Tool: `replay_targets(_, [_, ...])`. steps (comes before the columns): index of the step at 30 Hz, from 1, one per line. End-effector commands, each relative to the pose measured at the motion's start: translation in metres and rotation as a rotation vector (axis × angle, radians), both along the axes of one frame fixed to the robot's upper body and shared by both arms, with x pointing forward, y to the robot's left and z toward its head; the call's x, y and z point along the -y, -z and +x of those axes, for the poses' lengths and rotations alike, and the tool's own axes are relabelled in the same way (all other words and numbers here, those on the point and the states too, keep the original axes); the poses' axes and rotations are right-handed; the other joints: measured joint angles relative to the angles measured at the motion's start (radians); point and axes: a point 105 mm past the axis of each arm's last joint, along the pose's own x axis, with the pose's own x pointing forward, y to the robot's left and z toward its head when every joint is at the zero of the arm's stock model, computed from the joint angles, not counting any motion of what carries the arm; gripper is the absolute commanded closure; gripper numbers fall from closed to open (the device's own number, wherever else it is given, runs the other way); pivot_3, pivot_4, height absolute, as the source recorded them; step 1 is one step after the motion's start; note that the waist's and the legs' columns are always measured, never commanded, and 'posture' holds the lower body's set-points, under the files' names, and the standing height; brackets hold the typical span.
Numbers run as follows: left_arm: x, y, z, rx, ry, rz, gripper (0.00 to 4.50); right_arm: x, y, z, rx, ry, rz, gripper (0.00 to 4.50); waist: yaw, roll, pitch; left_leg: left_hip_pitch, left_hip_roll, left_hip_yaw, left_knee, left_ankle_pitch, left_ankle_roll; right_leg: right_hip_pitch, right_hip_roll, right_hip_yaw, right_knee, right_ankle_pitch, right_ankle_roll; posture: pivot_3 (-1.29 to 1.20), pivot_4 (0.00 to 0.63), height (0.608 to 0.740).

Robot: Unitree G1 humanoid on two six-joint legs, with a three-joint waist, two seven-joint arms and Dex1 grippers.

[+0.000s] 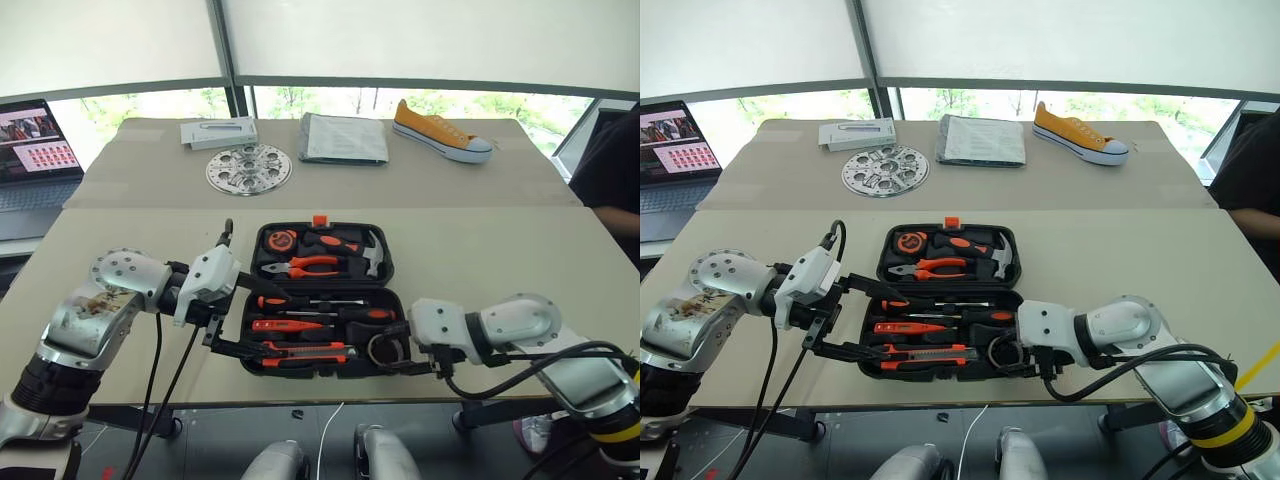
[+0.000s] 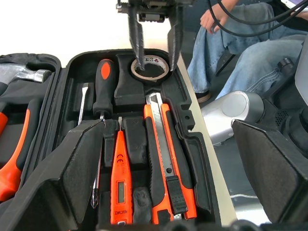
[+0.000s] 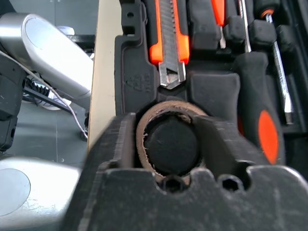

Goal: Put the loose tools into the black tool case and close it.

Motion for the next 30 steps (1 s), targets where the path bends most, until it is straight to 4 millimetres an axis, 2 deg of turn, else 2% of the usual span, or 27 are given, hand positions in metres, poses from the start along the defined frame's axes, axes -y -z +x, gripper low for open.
replay_targets(1, [-0.004, -0.004, 0.008, 0.033, -0.054, 0.001, 0.0, 0.003, -0.024, 0.003, 0.012, 0.035, 0.077, 0.42, -0.001, 0.0, 0.0, 0.0, 0.0, 0.0, 0.0, 0.0, 0.0, 0.0, 0.0, 0.0, 0.0, 0.0, 0.0, 0.0, 0.15, 0.737])
replay_targets(2, [-0.006, -0.004, 0.011, 0.034, -0.084, -0.002, 0.0, 0.006, -0.031, 0.008, 0.022, 0.068, 0.101, 0.09, -0.001, 0.0, 0.0, -0.001, -0.001, 0.0, 0.0, 0.0, 0.0, 0.0, -0.001, 0.001, 0.0, 0.0, 0.0, 0.0, 0.15, 0.737])
replay_targets(4, [-0.015, -0.004, 0.02, 0.038, -0.16, -0.021, 0.0, 0.018, -0.046, 0.019, 0.014, 0.17, 0.168, 0.09, -0.002, 0.0, 0.0, 0.0, -0.001, 0.001, 0.001, 0.0, 0.0, 0.0, -0.001, 0.001, 0.0, 0.0, 0.0, 0.0, 0.15, 0.737])
replay_targets(5, [-0.022, -0.004, 0.025, 0.039, -0.211, -0.046, 0.25, 0.026, -0.053, 0.026, 0.014, 0.225, 0.206, 0.25, -0.002, 0.0, 0.0, 0.0, 0.0, 0.001, 0.001, 0.0, 0.0, 0.0, 0.0, 0.001, 0.0, 0.0, 0.0, 0.0, 0.15, 0.737])
replay_targets(8, [-0.048, 0.01, 0.034, 0.016, -0.33, -0.042, 1.04, 0.048, -0.06, 0.037, 0.012, 0.347, 0.254, 1.09, -0.001, 0.0, 0.0, 0.001, 0.001, 0.0, 0.0, 0.0, 0.0, 0.0, 0.001, 0.001, 0.001, 0.0, -0.001, 0.0, 0.15, 0.737])
replay_targets(9, [-0.056, 0.017, 0.036, 0.017, -0.365, -0.014, 1.5, 0.057, -0.058, 0.04, 0.019, 0.381, 0.246, 1.54, -0.002, 0.0, 0.0, 0.001, 0.001, 0.0, -0.001, 0.0, 0.0, 0.0, 0.001, 0.001, 0.001, 0.0, -0.001, 0.0, 0.15, 0.737])
replay_targets(12, [-0.071, 0.032, 0.04, 0.02, -0.427, 0.036, 2.46, 0.074, -0.046, 0.049, 0.048, 0.454, 0.21, 2.51, -0.001, 0.0, 0.0, 0.001, 0.001, 0.0, -0.002, 0.0, 0.0, 0.0, 0.001, 0.0, 0.0, 0.0, -0.001, 0.0, 0.15, 0.737])
replay_targets(16, [-0.077, 0.046, 0.048, 0.039, -0.476, 0.066, 3.8, 0.078, -0.027, 0.057, 0.087, 0.466, 0.164, 3.83, 0.0, 0.0, 0.0, 0.0, -0.001, 0.001, 0.0, 0.0, 0.0, -0.001, 0.0, 0.0, 0.0, 0.0, -0.001, 0.0, 0.15, 0.737])
replay_targets(17, [-0.077, 0.052, 0.051, 0.042, -0.491, 0.07, 4.3, 0.077, -0.019, 0.061, 0.105, 0.457, 0.145, 4.35, 0.0, 0.0, 0.0, 0.0, -0.001, 0.001, 0.0, 0.0, 0.0, 0.0, -0.001, 0.0, 0.0, 0.0, 0.0, 0.0, 0.15, 0.737])
replay_targets(18, [-0.077, 0.056, 0.053, 0.044, -0.499, 0.073, 4.47, 0.076, -0.014, 0.064, 0.119, 0.448, 0.133, 4.5, 0.0, 0.0, 0.0, 0.001, 0.0, 0.001, 0.0, 0.0, 0.0, 0.001, -0.001, 0.0, 0.0, 0.0, 0.0, 0.0, 0.15, 0.737])
replay_targets(23, [-0.057, 0.069, 0.052, 0.031, -0.468, 0.051, 4.47, 0.058, 0.002, 0.074, 0.197, 0.361, 0.09, 4.5, -0.003, 0.0, 0.0, 0.001, 0.0, 0.002, 0.0, 0.0, 0.0, 0.0, 0.0, 0.001, 0.001, 0.0, 0.0, 0.0, 0.15, 0.737])
replay_targets(27, [-0.044, 0.073, 0.041, 0.025, -0.399, 0.046, 4.47, 0.042, -0.003, 0.072, 0.209, 0.287, 0.127, 4.5, -0.001, 0.0, 0.0, 0.001, 0.0, 0.002, 0.0, 0.0, 0.0, -0.001, 0.0, 0.001, 0.001, 0.0, -0.001, 0.0, 0.15, 0.737])
replay_targets(30, [-0.037, 0.067, 0.039, 0.021, -0.383, 0.011, 4.47, 0.029, -0.01, 0.062, 0.205, 0.212, 0.159, 4.5, -0.002, 0.0, 0.0, 0.0, -0.001, 0.001, 0.0, 0.0, 0.0, -0.001, 0.0, 0.0, 0.0, 0.0, 0.0, 0.0, 0.15, 0.737])
